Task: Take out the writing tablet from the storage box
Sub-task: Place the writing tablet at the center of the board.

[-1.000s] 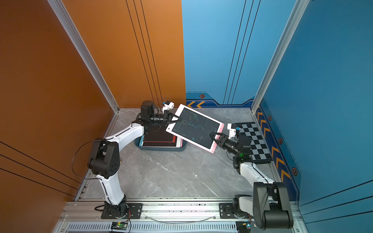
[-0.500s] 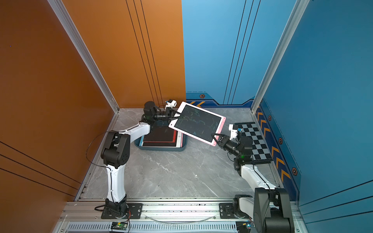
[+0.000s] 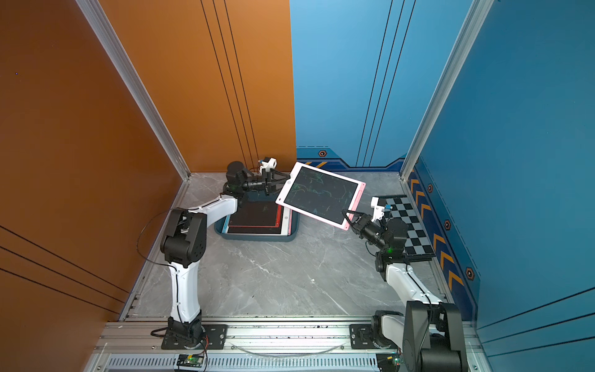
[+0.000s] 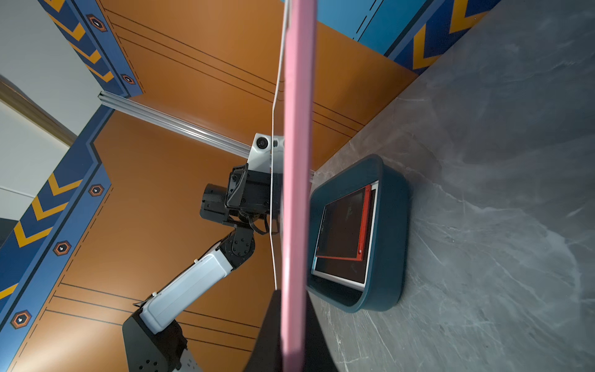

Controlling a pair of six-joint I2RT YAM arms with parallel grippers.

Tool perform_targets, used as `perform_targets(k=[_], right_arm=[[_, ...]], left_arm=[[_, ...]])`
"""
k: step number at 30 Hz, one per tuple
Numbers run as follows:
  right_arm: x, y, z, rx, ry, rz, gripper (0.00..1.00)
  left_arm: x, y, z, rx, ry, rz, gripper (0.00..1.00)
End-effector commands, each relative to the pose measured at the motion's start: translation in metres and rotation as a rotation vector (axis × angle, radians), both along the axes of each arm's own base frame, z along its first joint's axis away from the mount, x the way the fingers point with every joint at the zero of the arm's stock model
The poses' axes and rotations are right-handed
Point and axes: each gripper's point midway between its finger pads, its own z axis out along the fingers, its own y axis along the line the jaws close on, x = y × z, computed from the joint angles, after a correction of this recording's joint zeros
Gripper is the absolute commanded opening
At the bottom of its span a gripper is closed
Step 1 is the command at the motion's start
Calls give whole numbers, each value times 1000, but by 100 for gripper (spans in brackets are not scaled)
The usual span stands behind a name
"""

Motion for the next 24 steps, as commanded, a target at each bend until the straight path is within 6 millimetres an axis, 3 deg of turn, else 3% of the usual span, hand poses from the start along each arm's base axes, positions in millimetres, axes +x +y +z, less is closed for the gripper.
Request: perform_targets(k=[1, 4, 10, 17, 22, 24], right_arm=[[11, -34, 6, 28, -7, -201, 1], [15, -60, -3, 33, 37, -368, 0], [19, -88, 5, 34, 6, -582, 0], [32, -89, 8, 36, -14, -752, 0], [50, -80, 4, 32, -17, -845, 0], [57, -78, 5, 61, -41, -888, 0]], left_arm=[[20, 33, 19, -22, -60, 158, 56], [22, 49, 17, -17, -53, 235, 58], [-1, 45, 14, 6, -80, 284, 63], [-18, 18, -5, 71, -55, 312, 65], [-33, 5, -42, 375, -59, 371, 70], [-43, 4, -41, 505, -114, 397, 73]])
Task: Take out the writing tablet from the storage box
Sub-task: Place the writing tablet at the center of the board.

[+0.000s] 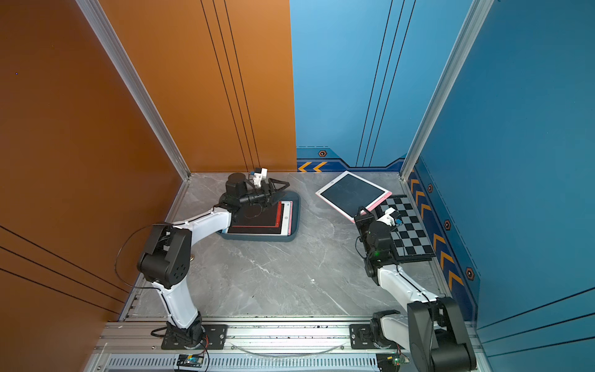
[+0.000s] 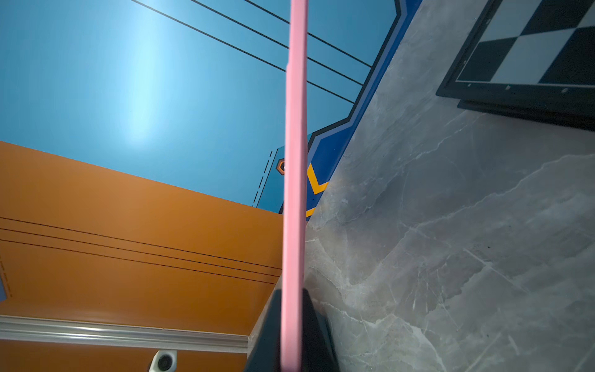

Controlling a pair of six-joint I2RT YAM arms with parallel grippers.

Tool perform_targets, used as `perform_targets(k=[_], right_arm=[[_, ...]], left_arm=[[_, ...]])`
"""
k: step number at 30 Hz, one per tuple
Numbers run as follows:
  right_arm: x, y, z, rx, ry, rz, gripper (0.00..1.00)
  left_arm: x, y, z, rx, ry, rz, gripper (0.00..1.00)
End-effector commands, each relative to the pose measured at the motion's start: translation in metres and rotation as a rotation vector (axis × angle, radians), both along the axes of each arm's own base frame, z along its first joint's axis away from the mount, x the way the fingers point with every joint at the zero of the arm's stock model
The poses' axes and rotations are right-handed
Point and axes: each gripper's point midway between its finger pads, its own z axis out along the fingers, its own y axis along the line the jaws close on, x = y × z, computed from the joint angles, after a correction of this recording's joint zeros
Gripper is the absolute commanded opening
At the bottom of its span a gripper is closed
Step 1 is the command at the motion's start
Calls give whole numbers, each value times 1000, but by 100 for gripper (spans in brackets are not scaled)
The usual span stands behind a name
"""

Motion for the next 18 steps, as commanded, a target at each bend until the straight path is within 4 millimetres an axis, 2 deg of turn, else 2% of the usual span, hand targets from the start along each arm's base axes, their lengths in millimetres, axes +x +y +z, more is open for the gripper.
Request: perform_targets(k=[1, 5, 11, 15, 18], right_arm=[[13, -15, 43, 29, -183, -184, 0], [27, -1, 38, 39, -231, -247, 0], [51, 23, 7, 141, -264, -345, 0], [66, 38, -13, 176, -255, -365, 0], [70, 42, -24, 165, -232, -391, 0]], left_arm=[[-15, 11, -2, 303, -85, 68, 76], [-34, 21, 9, 431, -144, 101, 84], [-58, 43, 8, 460, -137, 140, 85], [-75, 58, 18, 482, -155, 164, 85], [-82, 67, 25, 486, -171, 184, 85]])
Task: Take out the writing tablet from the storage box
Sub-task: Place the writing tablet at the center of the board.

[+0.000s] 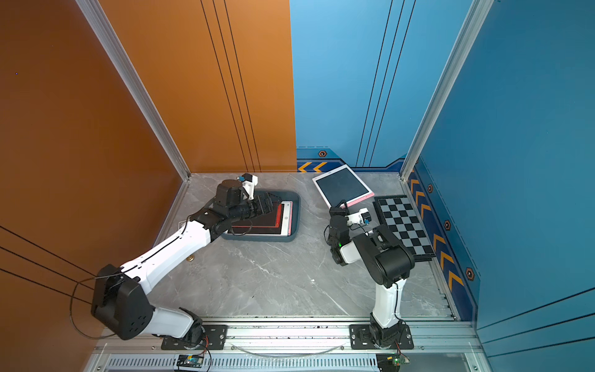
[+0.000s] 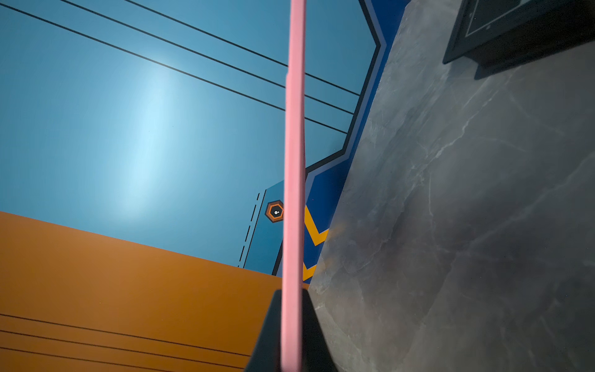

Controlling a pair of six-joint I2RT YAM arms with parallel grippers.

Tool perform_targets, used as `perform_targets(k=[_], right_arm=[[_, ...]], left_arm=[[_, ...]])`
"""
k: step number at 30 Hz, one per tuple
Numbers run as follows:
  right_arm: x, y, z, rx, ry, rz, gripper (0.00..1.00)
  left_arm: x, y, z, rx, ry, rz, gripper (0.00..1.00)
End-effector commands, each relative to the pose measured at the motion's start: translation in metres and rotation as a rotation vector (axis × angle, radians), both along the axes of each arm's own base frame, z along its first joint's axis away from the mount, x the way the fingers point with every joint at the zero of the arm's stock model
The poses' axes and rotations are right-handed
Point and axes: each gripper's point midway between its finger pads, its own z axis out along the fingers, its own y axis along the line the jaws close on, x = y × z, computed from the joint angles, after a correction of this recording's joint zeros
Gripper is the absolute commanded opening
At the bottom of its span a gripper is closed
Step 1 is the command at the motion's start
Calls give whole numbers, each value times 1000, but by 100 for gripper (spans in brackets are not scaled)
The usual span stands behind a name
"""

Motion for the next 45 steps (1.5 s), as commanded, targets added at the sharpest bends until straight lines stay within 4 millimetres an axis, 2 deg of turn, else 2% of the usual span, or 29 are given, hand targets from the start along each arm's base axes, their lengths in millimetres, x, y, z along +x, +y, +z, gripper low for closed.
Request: perform_targets(k=[1, 7, 9, 11, 13, 22, 29, 33, 34, 39, 45], right_arm=[[0, -13, 22, 100, -118, -113, 0], [-9, -35, -11, 171, -93, -234, 0], [-9, -36, -22, 208, -97, -255, 0], [-6, -35, -28, 222, -100, -266, 0], [-5, -33, -43, 236, -85, -282, 0], [-2, -22, -71, 317, -80, -299, 0], [5, -15, -81, 365, -85, -287, 6], [9, -17, -85, 368, -74, -285, 9], [8, -18, -88, 374, -67, -286, 11], [5, -20, -100, 390, -44, -294, 18], [15, -19, -111, 391, -1, -261, 17]], left_arm=[[-8, 18, 2, 48, -22, 34, 88], [-10, 29, 1, 43, -18, 57, 90], [-11, 29, 0, 39, -12, 54, 90], [-11, 28, -2, 37, -7, 48, 90], [-11, 27, -2, 36, -5, 45, 90], [-17, 38, -8, 43, 32, 49, 90], [-19, 50, -11, 37, 37, 71, 90], [-20, 55, -5, 28, 25, 78, 90], [-24, 58, -16, 36, 47, 83, 90], [-23, 64, -21, 35, 57, 97, 91], [-22, 66, -24, 37, 67, 101, 91]])
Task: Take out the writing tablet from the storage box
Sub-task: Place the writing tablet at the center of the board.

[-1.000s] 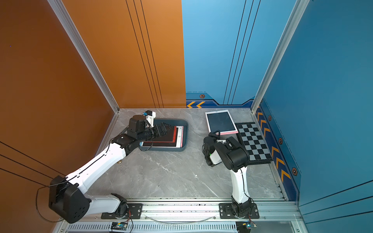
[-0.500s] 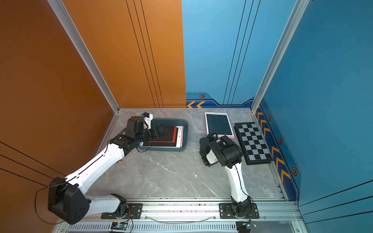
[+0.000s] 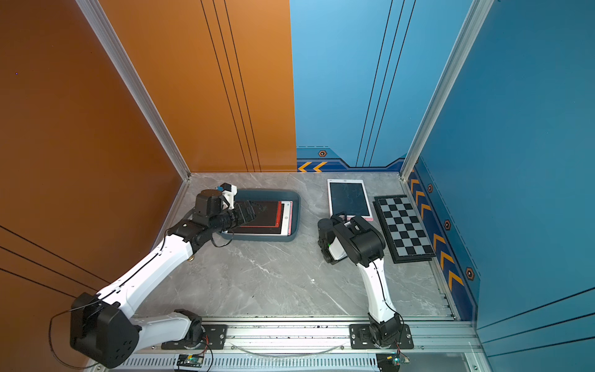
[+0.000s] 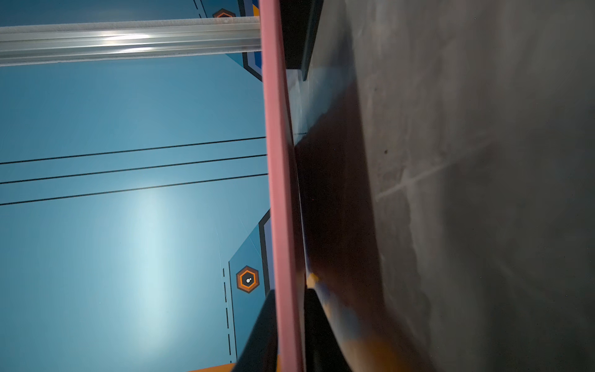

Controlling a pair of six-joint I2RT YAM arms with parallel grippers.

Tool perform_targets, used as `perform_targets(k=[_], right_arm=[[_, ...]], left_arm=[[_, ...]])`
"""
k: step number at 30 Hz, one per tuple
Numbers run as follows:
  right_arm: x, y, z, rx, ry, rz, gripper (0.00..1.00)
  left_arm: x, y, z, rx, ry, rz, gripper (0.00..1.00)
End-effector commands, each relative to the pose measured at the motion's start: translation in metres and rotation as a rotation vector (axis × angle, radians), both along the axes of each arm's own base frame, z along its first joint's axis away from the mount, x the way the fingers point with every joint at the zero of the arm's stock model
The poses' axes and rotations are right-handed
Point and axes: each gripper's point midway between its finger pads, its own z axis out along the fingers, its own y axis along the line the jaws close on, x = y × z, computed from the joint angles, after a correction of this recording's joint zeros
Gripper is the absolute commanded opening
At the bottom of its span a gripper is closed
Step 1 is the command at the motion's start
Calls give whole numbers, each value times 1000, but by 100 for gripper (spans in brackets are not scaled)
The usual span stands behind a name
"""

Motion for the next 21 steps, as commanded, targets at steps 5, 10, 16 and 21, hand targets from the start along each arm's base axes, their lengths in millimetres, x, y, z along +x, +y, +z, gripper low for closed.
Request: perform_targets(k=[5, 10, 16, 21], right_arm=[[6, -5, -26, 4, 72, 22, 18], [8, -8, -32, 17, 121, 51, 19], [2, -5, -36, 25, 188, 77, 28], [-7, -7, -36, 54, 218, 91, 33]], left_arm=[[-3, 2, -7, 3, 16, -12, 91], [-2, 2, -9, 1, 22, -7, 91], [-1, 1, -9, -7, 24, -7, 91], [-4, 3, -8, -8, 20, 7, 91]])
